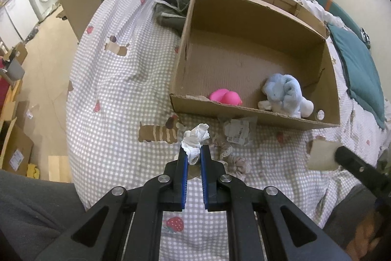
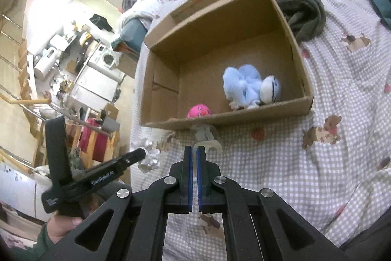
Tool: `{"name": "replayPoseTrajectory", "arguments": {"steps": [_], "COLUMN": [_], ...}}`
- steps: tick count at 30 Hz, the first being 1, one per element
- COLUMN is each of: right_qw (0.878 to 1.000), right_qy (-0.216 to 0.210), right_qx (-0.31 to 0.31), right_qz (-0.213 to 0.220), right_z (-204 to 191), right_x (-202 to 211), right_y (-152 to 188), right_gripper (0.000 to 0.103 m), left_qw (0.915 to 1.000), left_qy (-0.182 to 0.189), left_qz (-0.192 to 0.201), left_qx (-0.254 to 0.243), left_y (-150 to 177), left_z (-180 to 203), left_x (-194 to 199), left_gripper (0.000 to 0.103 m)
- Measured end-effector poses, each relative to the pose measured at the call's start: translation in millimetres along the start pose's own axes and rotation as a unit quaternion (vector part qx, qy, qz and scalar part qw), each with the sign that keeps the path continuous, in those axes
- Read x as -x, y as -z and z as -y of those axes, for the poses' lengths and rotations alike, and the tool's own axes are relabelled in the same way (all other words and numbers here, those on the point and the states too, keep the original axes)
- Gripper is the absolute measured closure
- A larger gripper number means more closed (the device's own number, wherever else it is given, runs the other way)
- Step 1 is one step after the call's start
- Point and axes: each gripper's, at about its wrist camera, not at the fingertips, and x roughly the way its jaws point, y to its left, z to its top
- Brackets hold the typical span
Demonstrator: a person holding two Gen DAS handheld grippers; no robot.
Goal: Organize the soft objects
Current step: 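Carry both lace pieces over the box and open both grippers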
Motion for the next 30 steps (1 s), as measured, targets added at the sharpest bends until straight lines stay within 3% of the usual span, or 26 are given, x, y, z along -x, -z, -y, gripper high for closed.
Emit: {"name": "replayPoseTrajectory", "arguments": {"steps": [4,9,17,24,30], "right_qw": [1.0,0.999,0.997,0.995,0.995], "right_qy": [-0.013,-0.016,-0.022,-0.018,0.006], "right_qx": [-0.008,-0.006,0.011,0.034,0.044], "right_qz": [0.014,0.043,0.078,0.096,0.089], "right_z": [6.3,7.9,1.6,-5.1,4.5], "right_x": [10.6,25.5,37.9,32.2,4.9], "right_y": [-6.4,-18.8,-61.3,-102.0,-115.0], "right_gripper": [0.098,0.098,0.098,0.098,0.098], "left_qw": [0.9999,0.9996,0.998,0.9954,0.994], "left_qy": [-0.004,0.024,0.028,0.019,0.022], "left_qz": [0.01,0.015,0.054,0.074,0.077], "left_qx": [0.002,0.006,-0.019,-0.058,-0.075], "left_y": [-2.4,-15.8,-67.2,-108.6,-126.9], "left_z": [-1.5,0.6,16.2,38.0,53.3], "left_x": [3.6,10.5,31.9,30.4,4.9], "left_gripper": [0.094,0.094,0.094,0.094,0.094]}}
